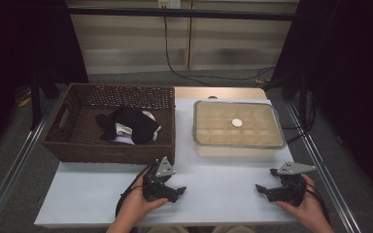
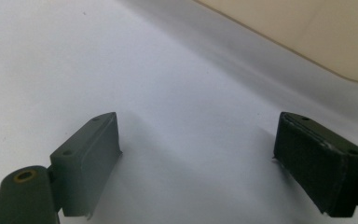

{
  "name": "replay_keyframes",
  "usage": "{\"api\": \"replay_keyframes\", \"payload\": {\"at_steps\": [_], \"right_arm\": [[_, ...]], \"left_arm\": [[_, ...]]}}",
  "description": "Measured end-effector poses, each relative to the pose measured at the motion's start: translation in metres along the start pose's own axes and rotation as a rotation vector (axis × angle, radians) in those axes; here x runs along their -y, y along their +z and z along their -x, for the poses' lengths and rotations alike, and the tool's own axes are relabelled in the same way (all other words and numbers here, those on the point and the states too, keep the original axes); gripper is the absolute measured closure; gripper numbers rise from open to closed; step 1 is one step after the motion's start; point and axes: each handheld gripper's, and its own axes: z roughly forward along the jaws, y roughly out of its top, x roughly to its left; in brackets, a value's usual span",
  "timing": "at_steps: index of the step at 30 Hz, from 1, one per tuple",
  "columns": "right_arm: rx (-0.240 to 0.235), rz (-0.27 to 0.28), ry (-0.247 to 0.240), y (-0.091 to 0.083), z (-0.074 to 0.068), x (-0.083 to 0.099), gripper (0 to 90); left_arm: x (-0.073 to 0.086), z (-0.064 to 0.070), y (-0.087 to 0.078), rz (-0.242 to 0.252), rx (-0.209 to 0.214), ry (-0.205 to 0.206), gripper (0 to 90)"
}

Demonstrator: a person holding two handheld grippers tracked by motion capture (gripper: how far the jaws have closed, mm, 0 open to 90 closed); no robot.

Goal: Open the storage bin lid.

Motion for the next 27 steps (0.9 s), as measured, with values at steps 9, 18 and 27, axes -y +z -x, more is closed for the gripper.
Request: {"api": "replay_keyframes", "payload": {"at_steps": [9, 18, 27], "right_arm": [[-0.001, 0.004, -0.004, 0.0, 0.0, 0.0, 13.8], [-0.004, 0.001, 0.006, -0.001, 0.001, 0.0, 15.3], [0.017, -0.009, 0.115, -0.009, 0.009, 0.001, 18.1]], "left_arm": [[0.0, 0.0, 0.0, 0.003, 0.0, 0.001, 16.3], [-0.004, 0.0, 0.0, -0.004, 0.0, -0.058, 16.6], [-0.035, 0.005, -0.01, -0.029, 0.042, -0.112, 22.2]]}}
